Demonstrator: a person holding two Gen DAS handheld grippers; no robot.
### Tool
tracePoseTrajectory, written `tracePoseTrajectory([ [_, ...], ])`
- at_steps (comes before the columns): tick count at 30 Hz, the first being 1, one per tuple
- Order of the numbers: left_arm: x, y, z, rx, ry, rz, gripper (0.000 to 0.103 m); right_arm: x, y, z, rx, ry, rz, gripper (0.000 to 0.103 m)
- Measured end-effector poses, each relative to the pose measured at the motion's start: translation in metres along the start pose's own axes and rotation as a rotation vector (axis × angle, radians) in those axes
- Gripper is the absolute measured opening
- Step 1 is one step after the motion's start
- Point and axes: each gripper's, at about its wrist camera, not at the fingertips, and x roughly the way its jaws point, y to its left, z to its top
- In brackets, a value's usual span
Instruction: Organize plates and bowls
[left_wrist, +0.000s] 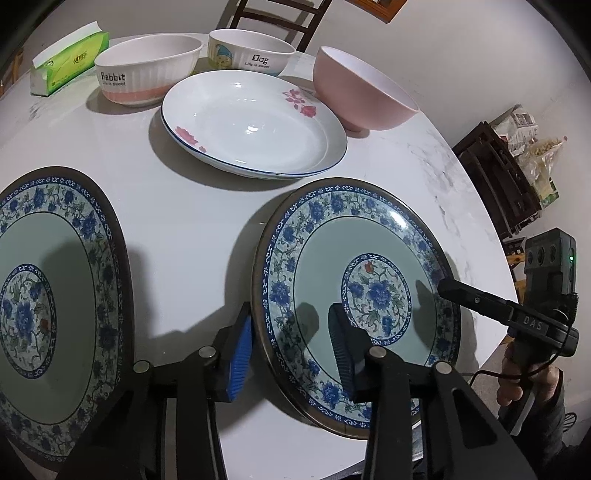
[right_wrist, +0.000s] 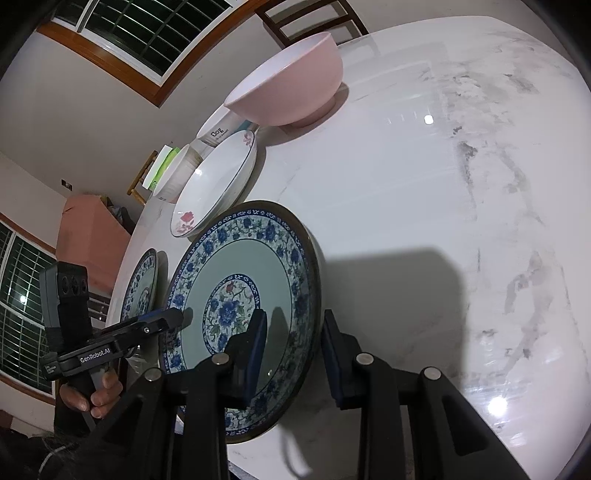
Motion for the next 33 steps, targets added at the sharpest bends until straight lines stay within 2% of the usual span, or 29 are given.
tracePoseTrajectory([
  [3,0.001,-0.003,0.0,0.011,-0.001,0.016,0.035,0.001,0.0,0.0,0.018,-0.004,0.002,0.029],
  [7,0.002,-0.007,-0.001,0.04,-0.007,0.057,0.032,0.002,0.004,-0.002,-0.012,-0.013,-0.066,0.015],
  [13,0.001,-0.005,-0.001,0.041,-0.011,0.094,0.021,0.003,0.006,-0.003,-0.006,-0.02,-0.09,0.015],
  [20,-0.002,-0.002,-0.001,0.015,-0.011,0.091,0.02,0.001,0.011,-0.002,-0.005,-0.031,-0.104,0.015],
  [33,-0.025,0.002,0.004,-0.005,-0.061,0.11,0.02,-0.004,0.034,0.006,-0.038,-0.049,-0.094,0.015],
])
